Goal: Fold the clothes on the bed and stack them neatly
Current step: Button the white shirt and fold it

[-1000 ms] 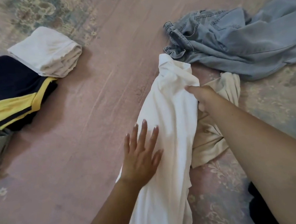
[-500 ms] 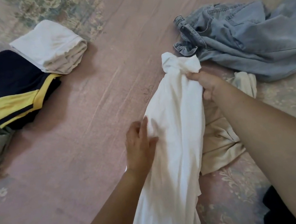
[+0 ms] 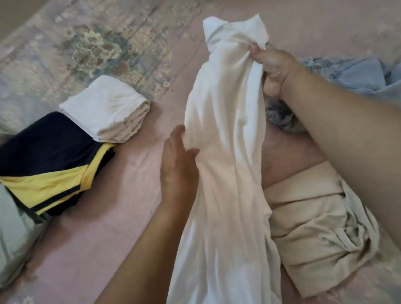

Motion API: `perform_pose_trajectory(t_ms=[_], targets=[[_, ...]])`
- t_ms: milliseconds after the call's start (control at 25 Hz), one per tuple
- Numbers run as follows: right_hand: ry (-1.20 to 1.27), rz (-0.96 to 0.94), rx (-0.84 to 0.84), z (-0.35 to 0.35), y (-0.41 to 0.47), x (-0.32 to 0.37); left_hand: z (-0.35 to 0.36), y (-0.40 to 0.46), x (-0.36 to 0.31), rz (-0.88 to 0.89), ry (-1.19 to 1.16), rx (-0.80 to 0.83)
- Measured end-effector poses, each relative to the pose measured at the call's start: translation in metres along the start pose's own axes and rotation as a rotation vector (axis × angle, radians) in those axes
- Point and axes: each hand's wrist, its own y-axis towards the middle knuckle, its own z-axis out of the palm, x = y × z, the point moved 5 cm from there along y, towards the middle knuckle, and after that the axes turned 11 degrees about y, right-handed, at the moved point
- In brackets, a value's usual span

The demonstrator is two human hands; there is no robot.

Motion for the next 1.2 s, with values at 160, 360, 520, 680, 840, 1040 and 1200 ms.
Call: perform_pose_trajectory(t_ms=[160, 360, 520, 680, 840, 1040, 1200], targets=[[-0.280, -0.131, -0.071, 0.028, 0.057, 0.016, 0.033, 0.021, -0.014, 0.434, 0.619, -0.178], [-0.318, -0.178, -0.081, 0.025, 0.125, -0.007, 0.110, 0.025, 0.011, 0.527, 0.721, -0.030], [-0.573, -0.090, -0.049, -0.002, 0.184, -0.034, 0.148, 0.048, 0.022, 0.438, 0.780, 0.044], [-1.014, -0.206, -0.050, -0.024, 0.212, -0.048, 0.151, 0.046, 0.024, 0.462, 0.765, -0.021], [-1.432, -0.365, -0.116, -0.004, 0.201, -0.048, 0.152, 0.048, 0.022, 0.471, 0.817, -0.054], [-1.695, -0.781, 0.528, 0.028, 0.127, -0.094, 0.150, 0.051, 0.020, 0.487, 0.861, -0.045], [-1.758, -0.342, 0.456, -0.016, 0.167, -0.099, 0.151, 0.049, 0.020, 0.488, 0.862, -0.008]])
